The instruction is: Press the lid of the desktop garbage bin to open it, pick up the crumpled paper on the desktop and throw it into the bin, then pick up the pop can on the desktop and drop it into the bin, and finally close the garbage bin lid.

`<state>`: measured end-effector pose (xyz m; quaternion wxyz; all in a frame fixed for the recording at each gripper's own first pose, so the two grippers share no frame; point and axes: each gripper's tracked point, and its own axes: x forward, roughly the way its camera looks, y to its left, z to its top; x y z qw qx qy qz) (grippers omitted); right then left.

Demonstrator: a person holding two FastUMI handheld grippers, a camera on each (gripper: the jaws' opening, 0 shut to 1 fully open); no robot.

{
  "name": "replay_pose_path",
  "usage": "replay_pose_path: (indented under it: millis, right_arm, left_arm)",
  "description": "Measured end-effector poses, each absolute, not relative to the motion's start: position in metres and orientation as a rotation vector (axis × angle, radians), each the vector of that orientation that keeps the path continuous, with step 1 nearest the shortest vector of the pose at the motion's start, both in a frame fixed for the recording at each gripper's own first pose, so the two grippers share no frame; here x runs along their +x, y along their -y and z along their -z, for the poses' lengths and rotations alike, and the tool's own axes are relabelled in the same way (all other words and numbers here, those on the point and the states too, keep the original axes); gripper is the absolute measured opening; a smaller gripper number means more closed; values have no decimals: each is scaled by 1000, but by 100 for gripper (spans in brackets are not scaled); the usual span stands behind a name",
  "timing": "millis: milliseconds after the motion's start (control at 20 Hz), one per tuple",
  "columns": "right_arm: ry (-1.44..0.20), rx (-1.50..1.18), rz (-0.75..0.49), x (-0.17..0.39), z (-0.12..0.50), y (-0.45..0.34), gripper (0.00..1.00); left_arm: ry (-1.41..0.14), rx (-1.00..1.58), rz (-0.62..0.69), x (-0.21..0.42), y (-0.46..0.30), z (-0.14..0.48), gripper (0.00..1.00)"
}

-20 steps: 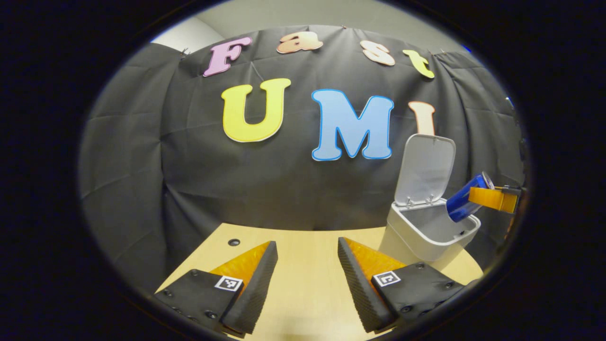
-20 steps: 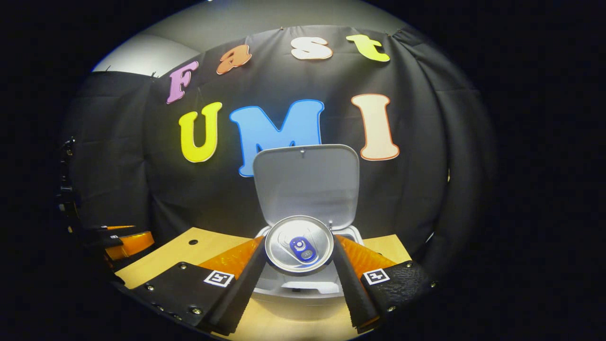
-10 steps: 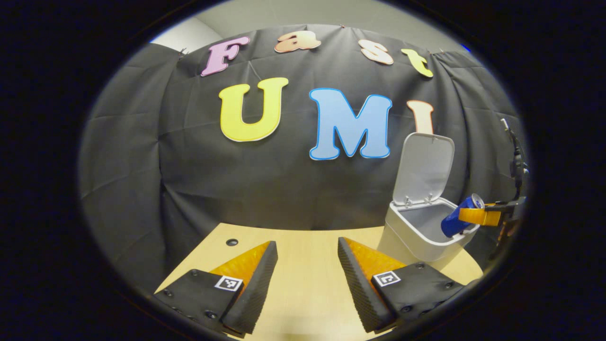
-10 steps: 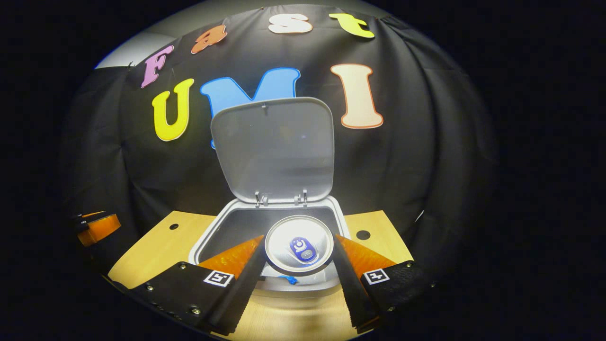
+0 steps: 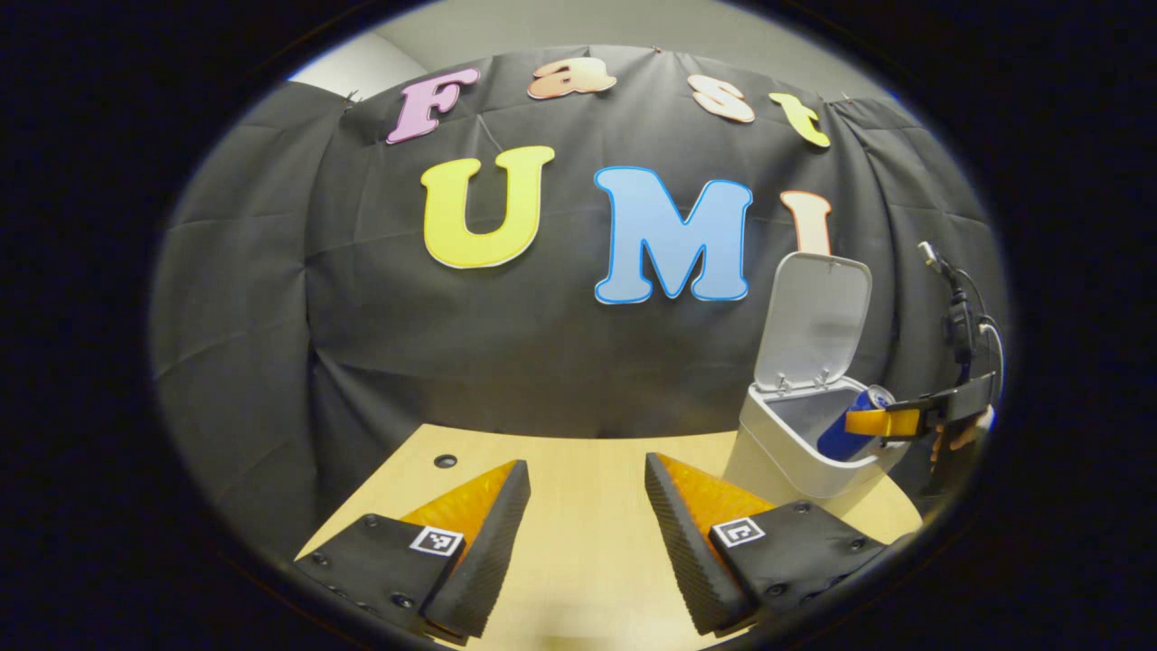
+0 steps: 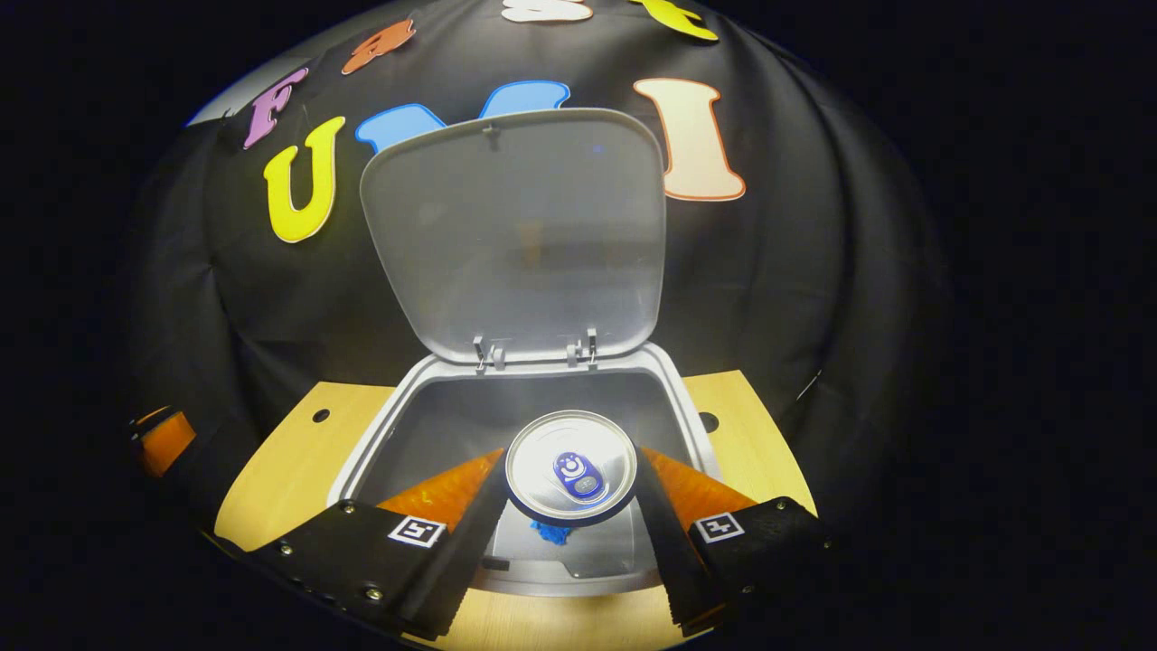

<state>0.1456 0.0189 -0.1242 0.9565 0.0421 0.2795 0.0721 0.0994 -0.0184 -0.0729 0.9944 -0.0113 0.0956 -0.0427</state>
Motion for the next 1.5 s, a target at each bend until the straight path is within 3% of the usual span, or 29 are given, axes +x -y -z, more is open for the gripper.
replay_pose_path:
  millis: [450,500,550,800,1150,1500]
  right_arm:
    - [-565,58,-141,148,124,-18,87]
    - [-564,56,-141,148,124,-18,87]
    - [-560,54,-142,148,123,-18,87]
    - [-505,79,-150,145,106,-17,87]
    - [-419,85,-138,131,72,-8,87]
    - [-223,13,-134,132,-12,-7,87]
  left_arm:
    - [-194,-18,81,102,15,75,92]
    - [-194,-18,83,102,15,74,78]
    - [-193,-16,85,102,17,74,85]
    - [-189,-9,93,102,20,71,92]
    - [-183,-6,104,100,25,69,92]
    - [-182,-15,119,100,31,69,92]
